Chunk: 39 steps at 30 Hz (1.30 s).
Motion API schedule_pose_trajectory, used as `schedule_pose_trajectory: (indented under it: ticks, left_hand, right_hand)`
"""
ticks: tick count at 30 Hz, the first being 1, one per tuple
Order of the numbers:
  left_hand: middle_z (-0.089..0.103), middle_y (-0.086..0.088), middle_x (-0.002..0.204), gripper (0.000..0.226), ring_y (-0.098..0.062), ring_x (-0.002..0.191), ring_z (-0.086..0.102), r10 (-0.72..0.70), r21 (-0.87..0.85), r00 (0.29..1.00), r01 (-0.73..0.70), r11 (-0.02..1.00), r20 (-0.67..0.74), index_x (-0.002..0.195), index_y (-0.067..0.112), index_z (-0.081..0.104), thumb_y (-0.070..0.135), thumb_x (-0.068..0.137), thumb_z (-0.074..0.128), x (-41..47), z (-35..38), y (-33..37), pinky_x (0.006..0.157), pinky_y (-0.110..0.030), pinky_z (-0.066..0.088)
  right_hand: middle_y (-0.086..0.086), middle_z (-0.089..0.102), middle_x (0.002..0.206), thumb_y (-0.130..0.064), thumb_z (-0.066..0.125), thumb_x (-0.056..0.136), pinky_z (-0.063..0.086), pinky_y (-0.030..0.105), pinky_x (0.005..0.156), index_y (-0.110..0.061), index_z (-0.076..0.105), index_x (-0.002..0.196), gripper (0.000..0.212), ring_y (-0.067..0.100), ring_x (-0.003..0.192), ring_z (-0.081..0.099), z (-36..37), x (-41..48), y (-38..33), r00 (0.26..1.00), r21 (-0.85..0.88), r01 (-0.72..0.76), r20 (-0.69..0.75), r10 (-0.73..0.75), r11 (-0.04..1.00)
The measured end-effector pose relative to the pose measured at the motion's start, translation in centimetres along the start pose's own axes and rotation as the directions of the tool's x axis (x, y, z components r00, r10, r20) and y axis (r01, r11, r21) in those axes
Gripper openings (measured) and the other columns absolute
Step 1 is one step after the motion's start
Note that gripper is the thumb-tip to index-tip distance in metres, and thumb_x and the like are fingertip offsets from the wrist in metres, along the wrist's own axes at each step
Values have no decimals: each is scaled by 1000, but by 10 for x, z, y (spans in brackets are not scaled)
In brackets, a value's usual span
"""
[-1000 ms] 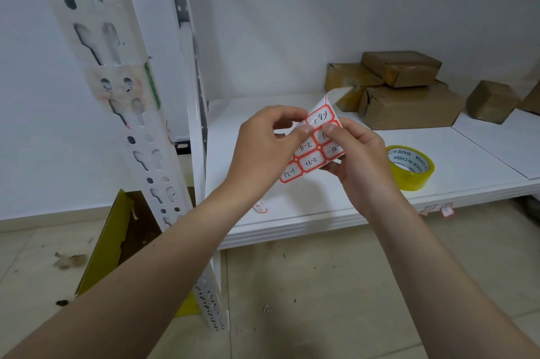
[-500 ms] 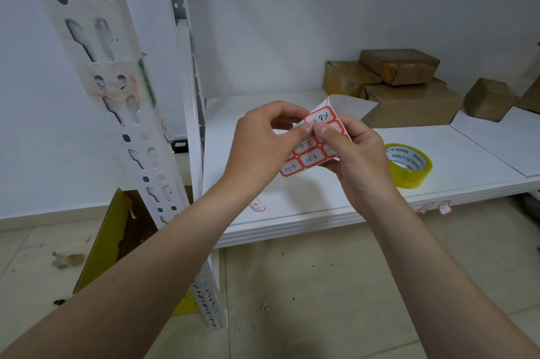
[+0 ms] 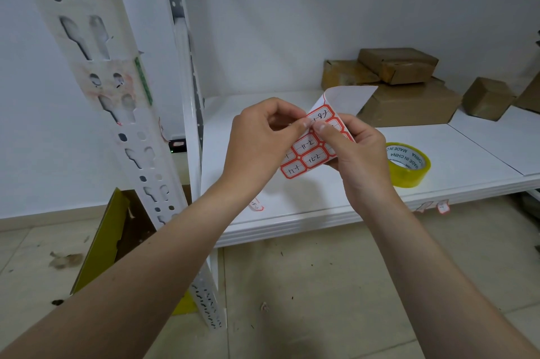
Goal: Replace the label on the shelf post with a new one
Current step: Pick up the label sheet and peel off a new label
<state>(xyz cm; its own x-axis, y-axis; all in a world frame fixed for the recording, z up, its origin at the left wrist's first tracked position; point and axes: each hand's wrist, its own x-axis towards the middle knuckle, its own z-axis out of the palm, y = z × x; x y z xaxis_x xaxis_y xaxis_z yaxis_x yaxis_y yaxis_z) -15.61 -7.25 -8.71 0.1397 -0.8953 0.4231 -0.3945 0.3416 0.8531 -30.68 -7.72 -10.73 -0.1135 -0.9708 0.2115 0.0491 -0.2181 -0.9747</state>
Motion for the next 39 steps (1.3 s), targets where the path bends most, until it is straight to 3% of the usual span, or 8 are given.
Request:
schedule_pose_trajectory:
  ticks: [7, 11, 16, 23, 27, 29, 31, 39]
  left_hand:
    - [79, 12, 94, 9, -7, 89, 75, -50, 24, 999, 50, 998, -5, 95, 26, 80, 34, 91, 77, 1, 3, 0, 86, -35, 64]
    - [76, 13, 97, 7, -8, 86, 72, -39, 121, 998, 44, 992, -43, 91, 30, 80, 36, 90, 77, 1, 3, 1, 78, -25, 60]
    - [76, 17, 84, 7, 0, 81, 72, -123, 23, 992, 123, 992, -14, 85, 27, 80, 26, 89, 75, 4, 3, 1, 70, -13, 53]
    - [77, 12, 73, 18, -9, 78, 75, -256, -128, 966, 258, 958, 31, 72, 30, 78, 20, 88, 75, 6, 1, 1, 85, -38, 65]
    - [78, 9, 78, 16, -12, 81, 77, -311, -196, 945, 325, 925, 99, 76, 22, 80, 15, 88, 74, 5, 0, 5, 87, -39, 65]
    - [78, 8, 80, 15, -12, 82, 77, -327, -207, 937, 347, 915, 122, 76, 21, 80, 15, 88, 74, 4, 0, 6, 88, -38, 65]
    - [79, 7, 80, 14, -13, 83, 77, -340, -204, 930, 362, 909, 137, 77, 20, 81, 15, 88, 74, 5, 1, 6, 89, -38, 64]
    - [81, -1, 93, 8, -17, 90, 79, -394, -192, 890, 438, 878, 230, 88, 14, 82, 17, 89, 75, 4, 1, 9, 90, -39, 64]
  right_hand:
    - [-5, 79, 92, -25, 74, 94, 65, 42, 84, -29, 76, 96, 5, 14, 88, 77, 1, -1, 1, 997, -84, 54, -45, -58, 995]
    - [-7, 79, 93, -29, 75, 94, 66, 36, 77, -27, 77, 102, 8, 11, 86, 77, 1, -2, 3, 993, -159, 96, -49, -104, 983]
    - [-4, 79, 86, -25, 78, 91, 65, 32, 69, -31, 77, 91, 6, 15, 82, 77, 1, -3, 2, 988, -151, 152, 9, -152, 977]
    - [-8, 77, 82, -30, 78, 90, 65, 30, 67, -33, 73, 89, 7, 15, 78, 75, 0, -4, 9, 985, -317, 169, 11, -175, 933]
    - [-3, 72, 71, -25, 79, 90, 58, 39, 64, -28, 75, 74, 17, 19, 65, 67, -1, -2, 11, 974, -382, 201, -22, -226, 902]
    - [-3, 72, 70, -24, 78, 90, 52, 34, 59, -23, 76, 75, 15, 13, 59, 63, -2, -2, 12, 968, -415, 213, -35, -249, 885]
    - [-4, 72, 67, -27, 78, 90, 48, 30, 56, -22, 77, 75, 15, 13, 60, 62, -3, -2, 12, 962, -448, 217, -51, -267, 867]
    - [1, 69, 65, -38, 79, 89, 48, 39, 57, -18, 76, 78, 22, 29, 66, 59, -9, 3, 17, 959, -488, 202, -76, -272, 849]
